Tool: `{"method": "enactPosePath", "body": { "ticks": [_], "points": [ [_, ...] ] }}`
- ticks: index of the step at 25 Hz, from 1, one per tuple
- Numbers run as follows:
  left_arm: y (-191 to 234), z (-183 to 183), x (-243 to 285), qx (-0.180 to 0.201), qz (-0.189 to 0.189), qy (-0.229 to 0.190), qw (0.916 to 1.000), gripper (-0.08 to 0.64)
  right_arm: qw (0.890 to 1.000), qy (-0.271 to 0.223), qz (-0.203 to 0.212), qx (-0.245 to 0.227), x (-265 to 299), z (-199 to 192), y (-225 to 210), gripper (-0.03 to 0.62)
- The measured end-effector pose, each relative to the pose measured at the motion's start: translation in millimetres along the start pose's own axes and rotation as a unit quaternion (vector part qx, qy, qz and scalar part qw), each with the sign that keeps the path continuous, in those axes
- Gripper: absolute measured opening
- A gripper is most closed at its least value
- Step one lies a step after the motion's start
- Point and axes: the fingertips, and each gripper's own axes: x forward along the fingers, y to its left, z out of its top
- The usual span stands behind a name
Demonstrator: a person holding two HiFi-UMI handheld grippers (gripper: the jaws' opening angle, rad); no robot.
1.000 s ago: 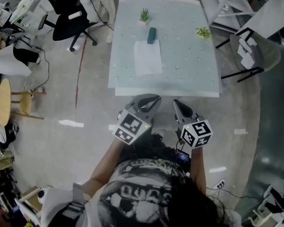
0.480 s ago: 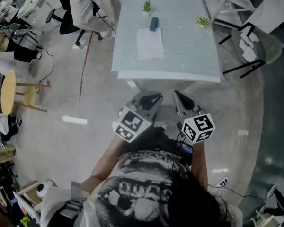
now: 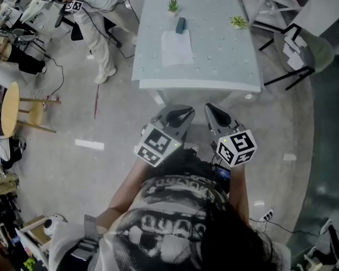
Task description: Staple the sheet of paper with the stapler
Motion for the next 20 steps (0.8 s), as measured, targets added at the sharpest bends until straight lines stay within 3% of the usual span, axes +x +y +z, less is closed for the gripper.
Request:
{"method": "enactPosePath", "body": {
  "ticks": [20],
  "points": [
    [-6.7,-7.6,-4.1,-0.01,0.004,-0.003,0.9999,0.012,1.0,0.014,-0.005,-0.006,-8.0,-10.8,0.1,-0.002]
  ]
}}
